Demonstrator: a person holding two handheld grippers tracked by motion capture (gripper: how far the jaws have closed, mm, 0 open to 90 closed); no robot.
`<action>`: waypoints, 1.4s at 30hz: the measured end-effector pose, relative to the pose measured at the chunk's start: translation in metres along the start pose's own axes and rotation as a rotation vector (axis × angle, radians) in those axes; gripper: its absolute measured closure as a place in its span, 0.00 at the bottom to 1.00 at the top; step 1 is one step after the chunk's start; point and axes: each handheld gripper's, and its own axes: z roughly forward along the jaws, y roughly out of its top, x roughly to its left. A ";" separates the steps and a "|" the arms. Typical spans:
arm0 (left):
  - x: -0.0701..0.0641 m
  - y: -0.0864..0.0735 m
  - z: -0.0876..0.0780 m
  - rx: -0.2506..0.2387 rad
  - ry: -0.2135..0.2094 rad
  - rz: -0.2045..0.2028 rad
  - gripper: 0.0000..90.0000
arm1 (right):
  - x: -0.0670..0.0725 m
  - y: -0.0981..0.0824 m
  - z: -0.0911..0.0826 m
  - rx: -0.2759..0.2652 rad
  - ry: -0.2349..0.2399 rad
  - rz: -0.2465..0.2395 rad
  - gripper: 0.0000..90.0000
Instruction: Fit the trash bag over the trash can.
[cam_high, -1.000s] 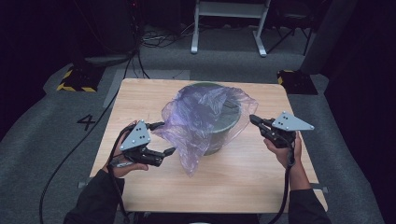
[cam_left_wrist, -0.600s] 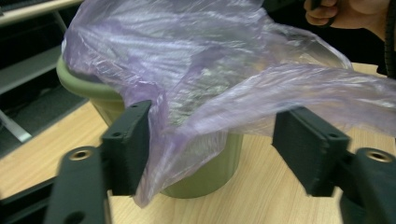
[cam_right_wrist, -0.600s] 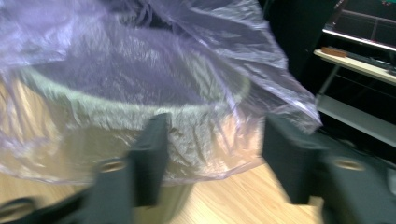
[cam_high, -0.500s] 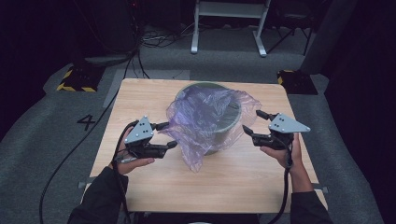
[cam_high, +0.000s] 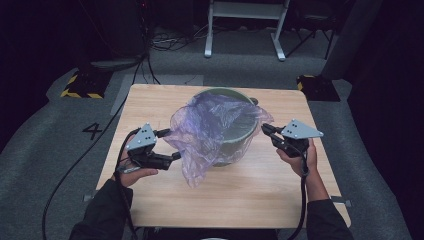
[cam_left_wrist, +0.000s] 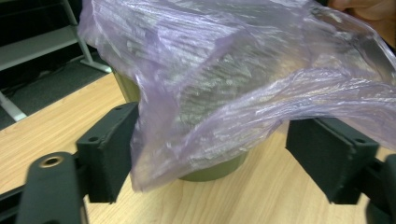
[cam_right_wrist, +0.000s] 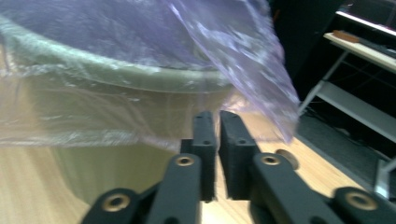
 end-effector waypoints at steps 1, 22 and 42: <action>0.000 -0.001 -0.003 0.001 0.009 -0.004 0.19 | -0.001 0.000 -0.001 -0.002 -0.006 0.002 1.00; -0.031 0.054 -0.016 -0.064 0.039 0.074 0.19 | -0.004 0.000 -0.013 -0.027 -0.093 0.024 1.00; -0.042 0.110 0.063 0.076 0.014 0.135 0.24 | 0.007 0.004 -0.021 -0.026 -0.049 -0.040 0.38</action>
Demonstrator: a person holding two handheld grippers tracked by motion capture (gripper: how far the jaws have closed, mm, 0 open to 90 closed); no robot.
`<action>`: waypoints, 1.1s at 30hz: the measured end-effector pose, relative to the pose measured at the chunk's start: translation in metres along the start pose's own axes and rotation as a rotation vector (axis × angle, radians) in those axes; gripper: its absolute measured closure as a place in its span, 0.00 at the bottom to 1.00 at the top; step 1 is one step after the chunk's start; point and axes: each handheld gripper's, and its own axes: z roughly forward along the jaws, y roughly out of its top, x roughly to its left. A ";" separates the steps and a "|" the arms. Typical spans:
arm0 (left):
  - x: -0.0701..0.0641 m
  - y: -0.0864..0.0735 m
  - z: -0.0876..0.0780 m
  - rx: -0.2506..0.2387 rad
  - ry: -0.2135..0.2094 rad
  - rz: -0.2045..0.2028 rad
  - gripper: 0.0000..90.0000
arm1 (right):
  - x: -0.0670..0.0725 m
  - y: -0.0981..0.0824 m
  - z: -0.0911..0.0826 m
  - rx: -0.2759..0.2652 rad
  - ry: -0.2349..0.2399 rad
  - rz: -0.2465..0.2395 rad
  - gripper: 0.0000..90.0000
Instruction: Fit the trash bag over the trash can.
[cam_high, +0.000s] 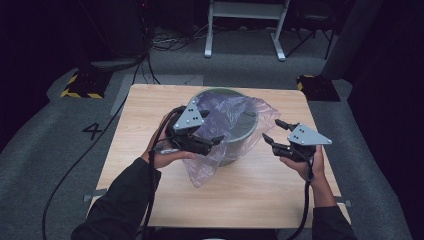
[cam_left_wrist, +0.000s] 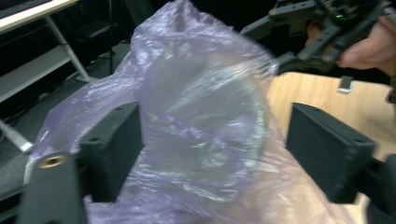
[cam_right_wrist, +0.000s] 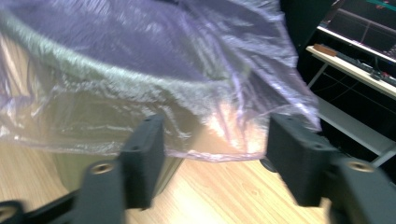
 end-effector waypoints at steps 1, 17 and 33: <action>0.001 0.000 0.002 0.005 0.004 -0.005 0.32 | 0.001 0.001 0.003 0.016 -0.008 -0.018 0.33; 0.042 -0.015 -0.014 0.037 0.024 -0.061 0.89 | -0.007 -0.007 0.027 0.032 -0.002 0.011 1.00; 0.072 -0.033 -0.021 0.054 0.129 -0.070 0.99 | -0.012 -0.026 0.011 0.153 0.016 -0.038 1.00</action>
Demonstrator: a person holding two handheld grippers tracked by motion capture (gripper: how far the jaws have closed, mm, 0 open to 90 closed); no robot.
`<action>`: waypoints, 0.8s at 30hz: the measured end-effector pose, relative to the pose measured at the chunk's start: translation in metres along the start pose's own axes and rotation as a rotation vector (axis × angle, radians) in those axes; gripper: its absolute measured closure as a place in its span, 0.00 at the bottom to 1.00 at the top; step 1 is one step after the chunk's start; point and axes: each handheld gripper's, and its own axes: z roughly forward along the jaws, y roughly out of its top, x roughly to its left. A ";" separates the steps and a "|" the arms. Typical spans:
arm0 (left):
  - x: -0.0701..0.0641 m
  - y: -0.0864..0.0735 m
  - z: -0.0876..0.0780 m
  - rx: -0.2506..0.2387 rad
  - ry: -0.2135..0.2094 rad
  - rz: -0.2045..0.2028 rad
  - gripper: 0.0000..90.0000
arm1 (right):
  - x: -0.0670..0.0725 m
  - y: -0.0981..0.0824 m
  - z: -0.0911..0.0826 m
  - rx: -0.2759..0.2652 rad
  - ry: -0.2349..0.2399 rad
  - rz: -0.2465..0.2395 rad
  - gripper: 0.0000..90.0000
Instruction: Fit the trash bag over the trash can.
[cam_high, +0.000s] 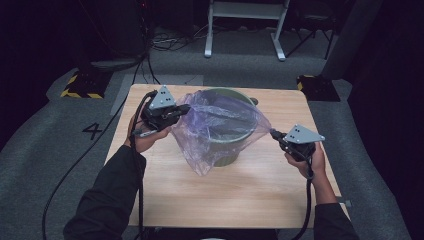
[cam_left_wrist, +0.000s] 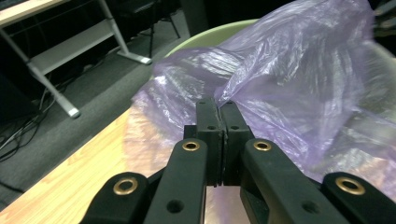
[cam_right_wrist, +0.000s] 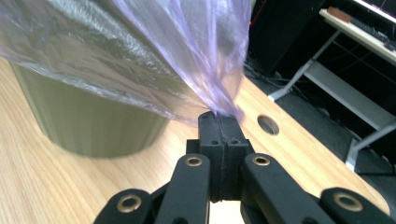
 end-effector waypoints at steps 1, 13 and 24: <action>0.003 -0.002 0.000 -0.002 0.002 -0.008 0.99 | 0.000 -0.002 0.000 0.010 0.000 0.000 1.00; 0.029 -0.024 0.019 -0.017 0.007 -0.086 0.99 | -0.015 -0.021 0.003 0.068 -0.065 0.043 1.00; 0.028 -0.027 0.008 -0.079 -0.007 -0.094 0.97 | -0.008 0.006 -0.024 -0.125 0.008 0.062 0.46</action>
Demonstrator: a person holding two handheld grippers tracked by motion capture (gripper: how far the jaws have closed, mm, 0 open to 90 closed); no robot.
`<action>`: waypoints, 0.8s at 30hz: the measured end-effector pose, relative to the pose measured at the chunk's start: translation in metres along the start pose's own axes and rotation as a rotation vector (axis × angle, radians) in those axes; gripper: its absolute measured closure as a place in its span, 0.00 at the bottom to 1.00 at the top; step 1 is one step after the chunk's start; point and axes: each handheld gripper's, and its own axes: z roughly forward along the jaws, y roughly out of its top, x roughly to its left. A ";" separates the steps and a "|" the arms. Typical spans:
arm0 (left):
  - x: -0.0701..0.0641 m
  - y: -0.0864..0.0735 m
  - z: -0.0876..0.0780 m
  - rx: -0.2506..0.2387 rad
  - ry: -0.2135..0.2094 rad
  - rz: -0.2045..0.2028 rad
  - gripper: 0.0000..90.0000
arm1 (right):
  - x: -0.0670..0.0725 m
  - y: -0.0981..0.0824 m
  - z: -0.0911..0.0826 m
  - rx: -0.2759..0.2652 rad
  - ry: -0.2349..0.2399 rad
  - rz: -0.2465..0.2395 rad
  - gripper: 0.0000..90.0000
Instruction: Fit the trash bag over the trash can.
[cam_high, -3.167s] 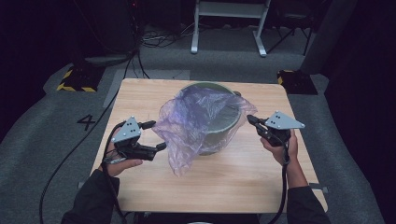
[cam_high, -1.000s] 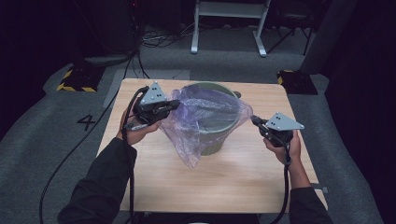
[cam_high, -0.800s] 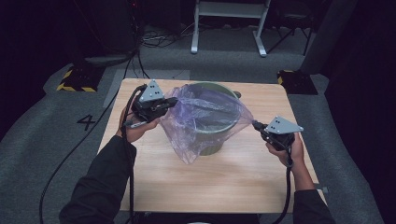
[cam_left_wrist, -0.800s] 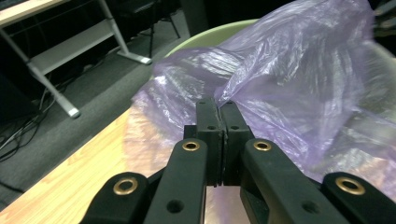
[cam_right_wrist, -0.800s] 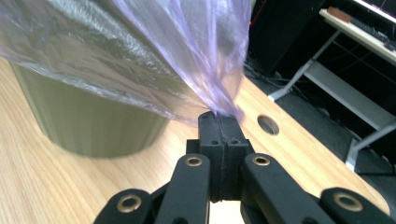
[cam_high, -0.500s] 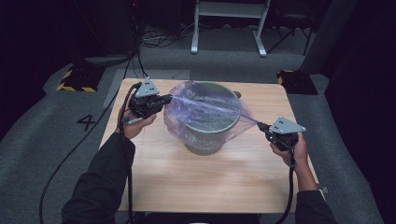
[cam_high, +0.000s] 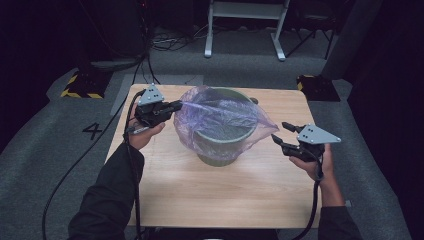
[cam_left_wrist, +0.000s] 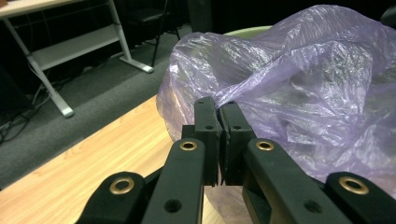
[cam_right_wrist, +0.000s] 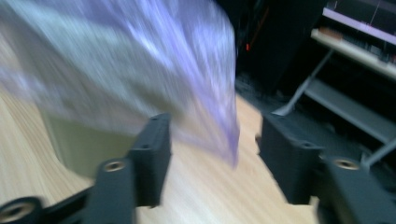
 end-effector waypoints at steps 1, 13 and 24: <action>-0.001 0.001 -0.001 0.003 -0.003 0.005 0.97 | 0.001 0.005 -0.003 -0.025 0.003 0.005 0.42; 0.003 0.001 0.007 0.010 -0.007 0.007 0.96 | 0.005 0.053 0.027 -0.008 0.043 -0.084 0.36; 0.022 -0.013 0.038 0.022 -0.024 -0.069 0.95 | -0.013 0.053 0.053 0.014 0.081 -0.025 1.00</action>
